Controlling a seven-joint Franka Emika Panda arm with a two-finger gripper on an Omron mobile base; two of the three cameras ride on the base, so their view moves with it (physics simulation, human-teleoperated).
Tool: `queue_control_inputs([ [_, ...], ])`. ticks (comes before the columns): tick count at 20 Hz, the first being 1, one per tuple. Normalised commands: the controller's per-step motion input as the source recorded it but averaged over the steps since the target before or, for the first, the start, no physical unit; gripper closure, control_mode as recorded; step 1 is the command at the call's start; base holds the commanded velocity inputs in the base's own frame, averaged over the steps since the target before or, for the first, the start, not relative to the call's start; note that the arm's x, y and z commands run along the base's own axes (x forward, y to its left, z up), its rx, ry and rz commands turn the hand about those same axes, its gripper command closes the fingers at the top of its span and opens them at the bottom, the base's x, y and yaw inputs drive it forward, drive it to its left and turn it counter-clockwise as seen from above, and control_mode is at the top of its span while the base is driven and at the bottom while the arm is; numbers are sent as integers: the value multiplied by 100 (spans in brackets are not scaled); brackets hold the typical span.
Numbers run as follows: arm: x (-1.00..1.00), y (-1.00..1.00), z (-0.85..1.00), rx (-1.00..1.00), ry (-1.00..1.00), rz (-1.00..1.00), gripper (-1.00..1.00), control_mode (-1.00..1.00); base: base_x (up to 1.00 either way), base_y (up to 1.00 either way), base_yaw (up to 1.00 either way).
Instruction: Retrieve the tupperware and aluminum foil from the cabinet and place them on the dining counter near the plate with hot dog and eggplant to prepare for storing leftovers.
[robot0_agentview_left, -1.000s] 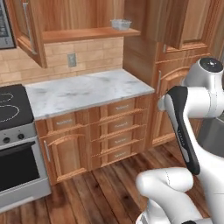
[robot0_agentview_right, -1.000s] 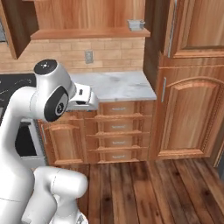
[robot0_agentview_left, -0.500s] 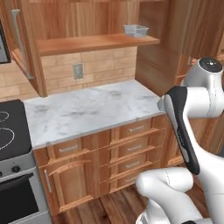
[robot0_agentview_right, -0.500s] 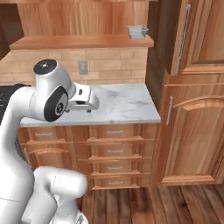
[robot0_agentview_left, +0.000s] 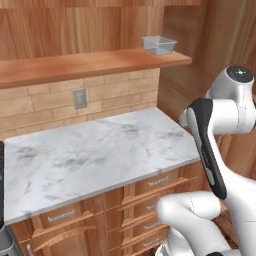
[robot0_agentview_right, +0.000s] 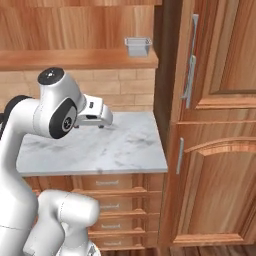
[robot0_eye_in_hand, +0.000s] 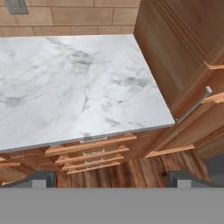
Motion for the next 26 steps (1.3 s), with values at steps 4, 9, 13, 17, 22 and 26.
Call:
queue_control_inputs([
  [4,0,0,0,0,0,0,-100,100,92,-30,7],
  [9,0,0,0,0,0,0,-100,100,91,-3,17],
  [13,0,0,0,0,0,0,-100,100,86,0,22],
  [17,6,0,0,0,0,1,-100,-100,38,0,10],
  [22,6,14,13,-3,-13,0,-100,-100,0,0,0],
  [26,9,4,45,-3,-20,0,-100,-100,0,0,0],
])
